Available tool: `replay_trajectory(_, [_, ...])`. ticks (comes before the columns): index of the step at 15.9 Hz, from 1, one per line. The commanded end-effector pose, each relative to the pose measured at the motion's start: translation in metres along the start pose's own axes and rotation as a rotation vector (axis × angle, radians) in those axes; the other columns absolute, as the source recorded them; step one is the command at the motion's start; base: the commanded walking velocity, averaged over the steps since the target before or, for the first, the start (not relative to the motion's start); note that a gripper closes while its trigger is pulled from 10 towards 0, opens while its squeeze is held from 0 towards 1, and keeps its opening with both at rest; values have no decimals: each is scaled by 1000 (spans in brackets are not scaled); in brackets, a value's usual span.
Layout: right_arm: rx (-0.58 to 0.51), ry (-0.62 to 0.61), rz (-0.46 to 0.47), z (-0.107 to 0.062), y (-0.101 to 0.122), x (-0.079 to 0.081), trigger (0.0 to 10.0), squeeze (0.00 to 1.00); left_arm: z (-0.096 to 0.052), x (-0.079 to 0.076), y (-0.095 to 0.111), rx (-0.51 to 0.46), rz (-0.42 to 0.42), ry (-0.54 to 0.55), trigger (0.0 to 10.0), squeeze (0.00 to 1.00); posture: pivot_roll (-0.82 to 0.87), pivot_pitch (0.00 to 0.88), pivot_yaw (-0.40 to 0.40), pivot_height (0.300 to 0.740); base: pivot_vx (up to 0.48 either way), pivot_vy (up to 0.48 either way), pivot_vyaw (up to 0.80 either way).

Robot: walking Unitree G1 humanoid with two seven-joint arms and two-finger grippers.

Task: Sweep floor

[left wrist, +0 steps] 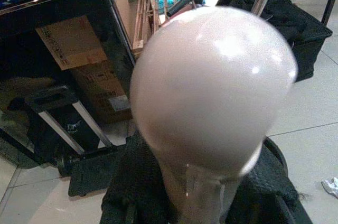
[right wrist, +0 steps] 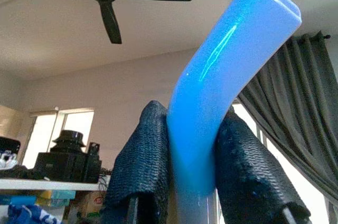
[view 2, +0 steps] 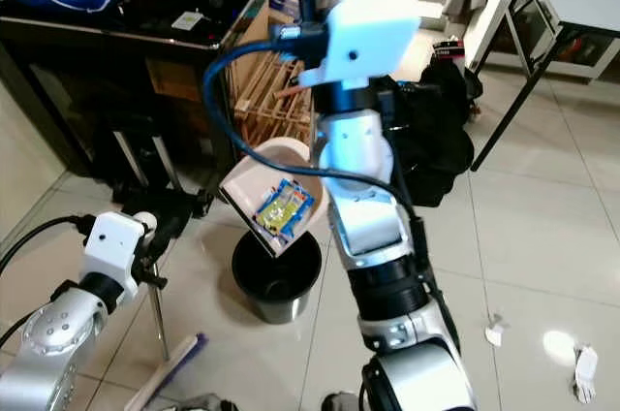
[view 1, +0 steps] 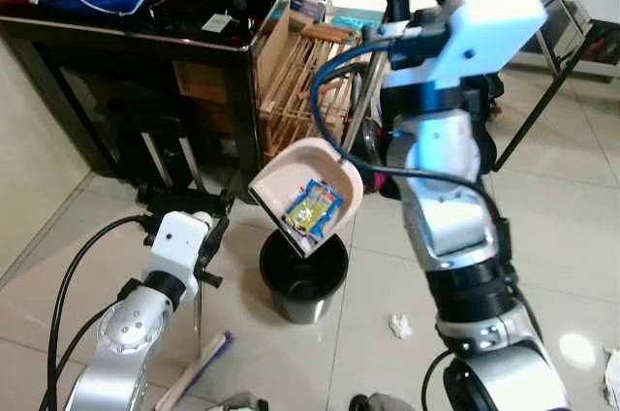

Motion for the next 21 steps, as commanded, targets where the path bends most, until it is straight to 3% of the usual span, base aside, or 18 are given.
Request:
replay_trajectory(1, [-86,13,0,5,16,5,10000,0,-3,3,8,-32,25,11,10000,0,43,91,-13,740,0,0,0])
replay_trajectory(5, [-159,56,-18,6,23,14,10000,0,-4,3,6,-30,27,12,10000,0,42,97,-12,740,0,0,0])
replay_trajectory(11, [-266,192,-10,-7,38,49,10000,0,-2,6,6,-36,30,22,10000,0,46,98,-14,740,0,0,0])
replay_trajectory(21, [-300,247,-87,-11,33,56,10000,0,2,10,3,-34,32,24,10000,0,48,99,-16,740,0,0,0])
Point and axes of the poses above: a point about 5 cm out from each wrist's last joint towards the gripper, its own z axis pointing out of the wrist towards the gripper, its own y axis along the axis of the wrist's last joint, x = y × z, the point moved 5 cm from there along z, pointing out of the wrist towards the gripper, and after that the axes turned 10 degrees about -z, right-handed, at the moved point
